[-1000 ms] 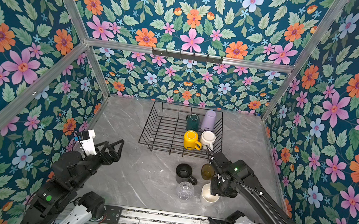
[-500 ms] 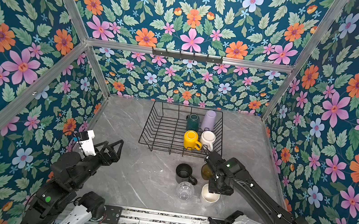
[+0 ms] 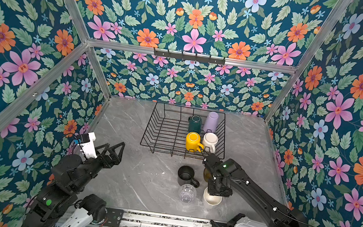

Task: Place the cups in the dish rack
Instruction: 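Reach the right gripper down over the white mug on the table, then close the right gripper on the white mug's rim and lift it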

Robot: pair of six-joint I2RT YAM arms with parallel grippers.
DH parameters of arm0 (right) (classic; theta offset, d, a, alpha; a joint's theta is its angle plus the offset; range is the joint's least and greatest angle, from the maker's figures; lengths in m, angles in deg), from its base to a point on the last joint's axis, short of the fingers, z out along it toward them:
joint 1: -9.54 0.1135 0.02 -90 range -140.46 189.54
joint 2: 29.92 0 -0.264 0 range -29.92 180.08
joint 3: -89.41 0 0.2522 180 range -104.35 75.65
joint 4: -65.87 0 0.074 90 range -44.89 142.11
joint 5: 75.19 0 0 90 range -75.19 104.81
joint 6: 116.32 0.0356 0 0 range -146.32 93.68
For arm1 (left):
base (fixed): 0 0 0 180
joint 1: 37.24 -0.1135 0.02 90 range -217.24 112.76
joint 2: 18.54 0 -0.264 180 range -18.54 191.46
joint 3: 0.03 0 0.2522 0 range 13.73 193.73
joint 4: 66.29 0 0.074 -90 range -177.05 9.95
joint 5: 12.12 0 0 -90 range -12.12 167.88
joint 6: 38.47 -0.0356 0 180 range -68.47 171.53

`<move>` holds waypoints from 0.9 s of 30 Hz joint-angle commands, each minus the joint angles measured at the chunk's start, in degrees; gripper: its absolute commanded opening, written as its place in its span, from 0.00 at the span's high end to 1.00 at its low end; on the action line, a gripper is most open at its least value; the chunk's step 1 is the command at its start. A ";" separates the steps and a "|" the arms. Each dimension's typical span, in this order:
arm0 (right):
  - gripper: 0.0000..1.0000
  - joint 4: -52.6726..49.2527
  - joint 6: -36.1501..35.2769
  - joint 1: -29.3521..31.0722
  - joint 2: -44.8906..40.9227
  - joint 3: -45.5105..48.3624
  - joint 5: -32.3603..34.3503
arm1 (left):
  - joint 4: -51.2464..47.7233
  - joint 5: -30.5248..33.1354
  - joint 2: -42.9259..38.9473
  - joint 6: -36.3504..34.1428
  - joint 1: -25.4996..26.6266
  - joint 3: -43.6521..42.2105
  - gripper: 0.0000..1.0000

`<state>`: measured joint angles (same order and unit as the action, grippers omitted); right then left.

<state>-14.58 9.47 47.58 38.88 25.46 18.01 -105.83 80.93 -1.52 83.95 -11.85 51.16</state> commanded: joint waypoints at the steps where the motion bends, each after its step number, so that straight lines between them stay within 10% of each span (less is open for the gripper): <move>1: 0.62 0.57 0.94 0.49 0.30 -0.08 0.03 | 0.73 -0.22 -0.03 -0.96 -0.07 -0.03 0.00; 27: 1.00 -5.49 1.04 4.03 -0.05 -3.26 3.12 | 0.97 -0.54 -0.09 -0.83 -0.07 0.19 0.00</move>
<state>-17.23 10.08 51.58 39.88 23.05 20.11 -105.85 80.91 -1.78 83.95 -11.89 51.05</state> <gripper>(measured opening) 0.087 0.996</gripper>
